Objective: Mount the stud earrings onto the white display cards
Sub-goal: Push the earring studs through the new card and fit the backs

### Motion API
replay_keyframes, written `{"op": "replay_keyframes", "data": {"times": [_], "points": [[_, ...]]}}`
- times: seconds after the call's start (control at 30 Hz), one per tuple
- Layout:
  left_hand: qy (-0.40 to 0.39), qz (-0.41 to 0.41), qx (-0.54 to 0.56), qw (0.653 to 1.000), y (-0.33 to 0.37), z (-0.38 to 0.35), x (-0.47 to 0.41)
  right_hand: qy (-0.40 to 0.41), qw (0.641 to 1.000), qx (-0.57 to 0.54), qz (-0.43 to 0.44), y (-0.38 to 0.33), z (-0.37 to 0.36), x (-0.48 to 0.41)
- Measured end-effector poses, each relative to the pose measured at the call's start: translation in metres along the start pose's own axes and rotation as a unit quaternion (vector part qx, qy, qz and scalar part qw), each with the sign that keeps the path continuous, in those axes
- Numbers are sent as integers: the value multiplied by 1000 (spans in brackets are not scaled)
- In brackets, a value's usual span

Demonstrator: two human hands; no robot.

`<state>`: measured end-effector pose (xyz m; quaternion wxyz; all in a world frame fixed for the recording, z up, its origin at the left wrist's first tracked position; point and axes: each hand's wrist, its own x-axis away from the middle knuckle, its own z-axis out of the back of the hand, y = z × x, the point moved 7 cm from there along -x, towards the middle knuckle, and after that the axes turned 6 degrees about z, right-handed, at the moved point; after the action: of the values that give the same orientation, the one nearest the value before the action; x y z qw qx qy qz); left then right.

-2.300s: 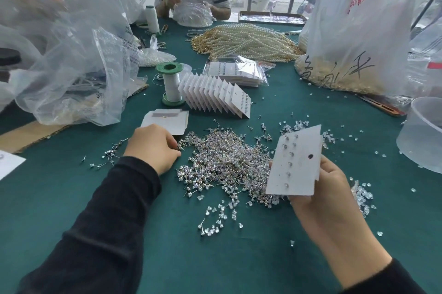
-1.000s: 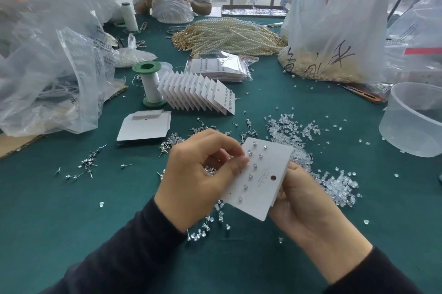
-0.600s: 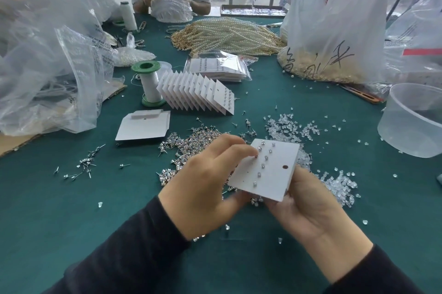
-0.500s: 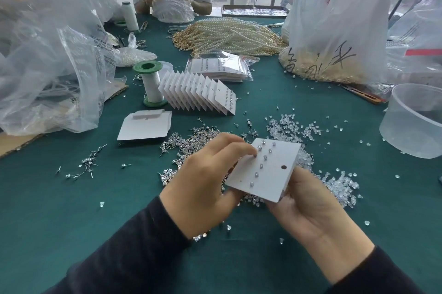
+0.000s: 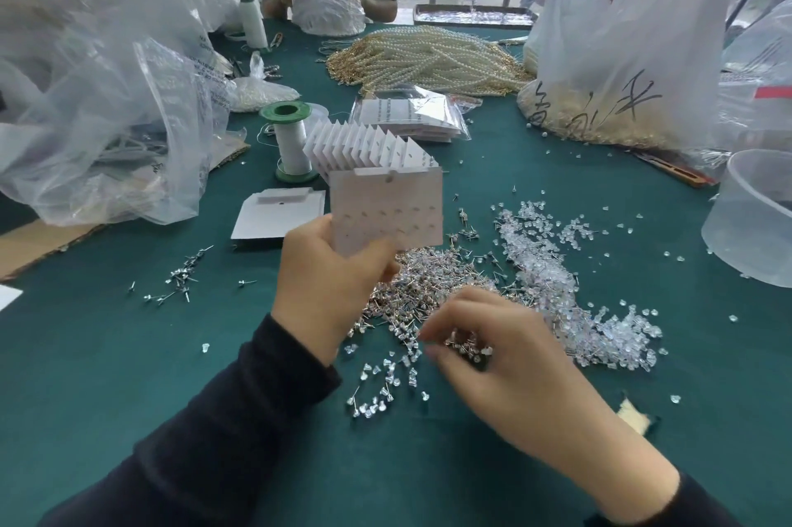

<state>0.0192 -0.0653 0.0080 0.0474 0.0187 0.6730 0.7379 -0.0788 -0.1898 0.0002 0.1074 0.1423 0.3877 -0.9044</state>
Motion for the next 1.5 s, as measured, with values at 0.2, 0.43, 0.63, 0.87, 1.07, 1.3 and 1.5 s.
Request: {"op": "replay_keyframes", "data": {"times": [0.2,0.43,0.63,0.87,1.07,1.3,1.5], "points": [[-82,182,223,954,-21,-11,-3,-65,995,76,19,1,-11,1],[-93,197,248,944,-20,-13,-1,-95,988,112,42,-1,-23,-2],[-104,195,219,951,-21,-17,1,-66,989,123,56,-7,-22,-3],[-107,170,147,969,-25,-21,5,142,983,-85,-72,17,21,-1],[-124,157,102,974,-27,-34,15,249,968,5,12,1,34,-1],[-134,142,85,977,-24,-38,22,242,964,91,59,-5,25,-3],[-134,155,90,975,-25,-38,23,245,963,93,56,-4,23,-3]]}}
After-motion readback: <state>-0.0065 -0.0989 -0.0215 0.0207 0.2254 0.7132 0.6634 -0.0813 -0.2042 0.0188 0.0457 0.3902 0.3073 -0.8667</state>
